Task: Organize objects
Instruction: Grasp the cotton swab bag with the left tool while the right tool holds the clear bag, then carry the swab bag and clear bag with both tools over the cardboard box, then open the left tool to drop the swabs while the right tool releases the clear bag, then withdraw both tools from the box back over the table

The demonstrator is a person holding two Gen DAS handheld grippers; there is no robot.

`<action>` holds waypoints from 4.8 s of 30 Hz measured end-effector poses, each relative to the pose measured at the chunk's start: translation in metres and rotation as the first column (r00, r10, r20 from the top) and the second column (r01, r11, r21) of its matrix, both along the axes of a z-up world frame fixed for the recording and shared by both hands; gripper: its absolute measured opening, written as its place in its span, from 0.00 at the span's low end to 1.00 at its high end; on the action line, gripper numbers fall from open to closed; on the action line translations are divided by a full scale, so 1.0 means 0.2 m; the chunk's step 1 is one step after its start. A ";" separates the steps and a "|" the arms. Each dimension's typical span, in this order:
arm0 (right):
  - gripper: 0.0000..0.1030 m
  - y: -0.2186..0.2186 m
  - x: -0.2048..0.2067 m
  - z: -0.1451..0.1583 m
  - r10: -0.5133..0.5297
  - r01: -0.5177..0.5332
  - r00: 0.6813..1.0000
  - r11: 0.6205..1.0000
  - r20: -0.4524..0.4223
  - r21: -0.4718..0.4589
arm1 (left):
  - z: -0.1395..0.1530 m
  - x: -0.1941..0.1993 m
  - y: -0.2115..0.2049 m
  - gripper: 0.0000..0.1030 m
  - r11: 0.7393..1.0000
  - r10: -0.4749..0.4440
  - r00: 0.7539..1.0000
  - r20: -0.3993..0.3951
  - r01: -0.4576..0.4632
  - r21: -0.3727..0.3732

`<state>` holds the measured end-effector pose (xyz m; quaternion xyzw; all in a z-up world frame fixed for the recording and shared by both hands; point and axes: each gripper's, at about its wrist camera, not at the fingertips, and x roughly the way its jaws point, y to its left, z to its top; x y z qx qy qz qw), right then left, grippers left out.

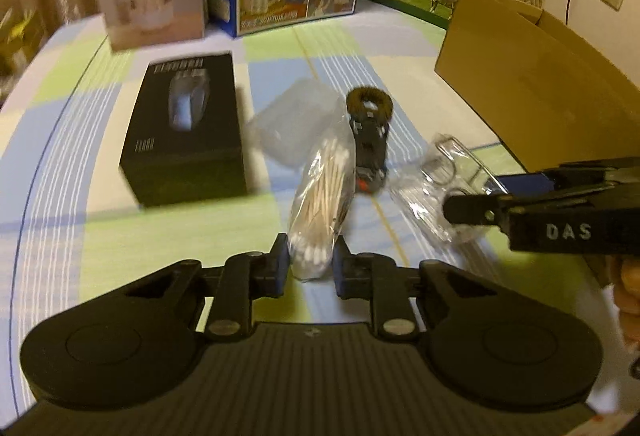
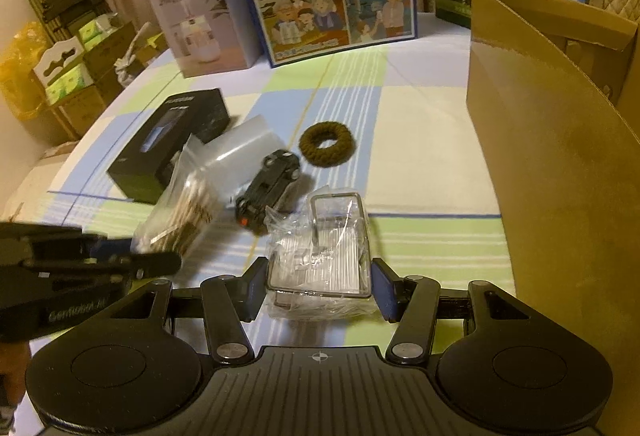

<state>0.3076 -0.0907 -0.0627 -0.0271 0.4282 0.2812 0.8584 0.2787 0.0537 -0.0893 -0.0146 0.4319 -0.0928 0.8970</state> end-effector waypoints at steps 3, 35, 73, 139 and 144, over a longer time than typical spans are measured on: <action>0.50 0.00 -0.06 0.02 0.015 -0.015 1.000 1.000 -0.009 0.010 | 0.02 -0.11 -0.02 0.17 1.000 0.002 1.000 -0.016 -0.002 0.002; 0.50 0.03 -0.32 0.06 0.013 -0.013 0.999 1.000 -0.035 0.017 | -0.03 -0.25 -0.04 0.24 0.997 -0.065 0.998 -0.015 0.066 0.049; 0.49 -0.37 -0.84 0.47 -0.113 0.090 0.984 0.983 0.140 0.159 | 0.54 -0.80 -0.19 0.15 0.956 0.148 0.987 0.061 -0.127 -0.265; 0.54 -1.26 -0.32 0.92 -0.334 0.267 0.911 0.924 0.242 0.274 | 0.81 -0.27 -0.80 0.60 0.984 -0.036 0.985 0.171 0.065 -0.169; 0.55 -1.15 -0.40 1.01 -0.300 0.220 0.916 0.931 0.267 0.290 | 0.84 -0.40 -0.56 0.67 0.990 0.034 0.981 0.193 -0.007 -0.139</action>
